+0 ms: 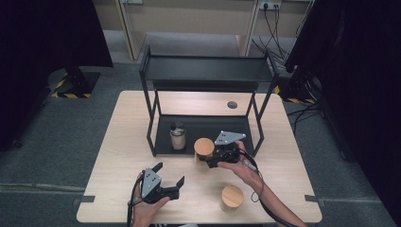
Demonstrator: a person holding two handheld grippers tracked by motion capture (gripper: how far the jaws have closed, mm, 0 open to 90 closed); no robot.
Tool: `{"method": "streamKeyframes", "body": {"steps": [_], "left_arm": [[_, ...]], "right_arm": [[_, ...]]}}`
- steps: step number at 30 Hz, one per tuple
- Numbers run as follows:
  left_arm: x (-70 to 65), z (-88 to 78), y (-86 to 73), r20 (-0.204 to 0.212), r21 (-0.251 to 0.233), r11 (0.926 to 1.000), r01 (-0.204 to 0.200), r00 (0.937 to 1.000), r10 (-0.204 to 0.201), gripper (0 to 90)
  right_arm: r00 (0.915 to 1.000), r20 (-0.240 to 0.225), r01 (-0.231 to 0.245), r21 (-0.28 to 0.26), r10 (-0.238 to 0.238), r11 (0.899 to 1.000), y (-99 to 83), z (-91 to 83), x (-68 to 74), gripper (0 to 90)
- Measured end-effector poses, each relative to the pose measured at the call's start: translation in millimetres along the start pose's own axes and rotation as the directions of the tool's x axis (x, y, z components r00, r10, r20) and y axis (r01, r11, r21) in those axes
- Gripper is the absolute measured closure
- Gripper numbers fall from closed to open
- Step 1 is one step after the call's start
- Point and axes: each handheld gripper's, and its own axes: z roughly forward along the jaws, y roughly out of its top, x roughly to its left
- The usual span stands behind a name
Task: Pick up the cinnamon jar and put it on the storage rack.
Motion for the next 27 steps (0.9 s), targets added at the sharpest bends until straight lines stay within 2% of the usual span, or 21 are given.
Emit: {"method": "streamKeyframes", "body": {"steps": [14,27], "left_arm": [[-0.1,0.8,-0.5,0.0,0.004,1.0,0.001,1.0,-0.001,3.2],[0.0,1.0,-0.7,0.001,0.006,1.0,-0.001,1.0,0.001,3.3]], "right_arm": [[0.9985,0.034,-0.044,0.005,0.043,0.999,6.6,6.7,-13.8,25.6],[0.9968,0.058,-0.057,0.022,0.056,0.998,16.8,13.9,-26.1,25.6]]}}
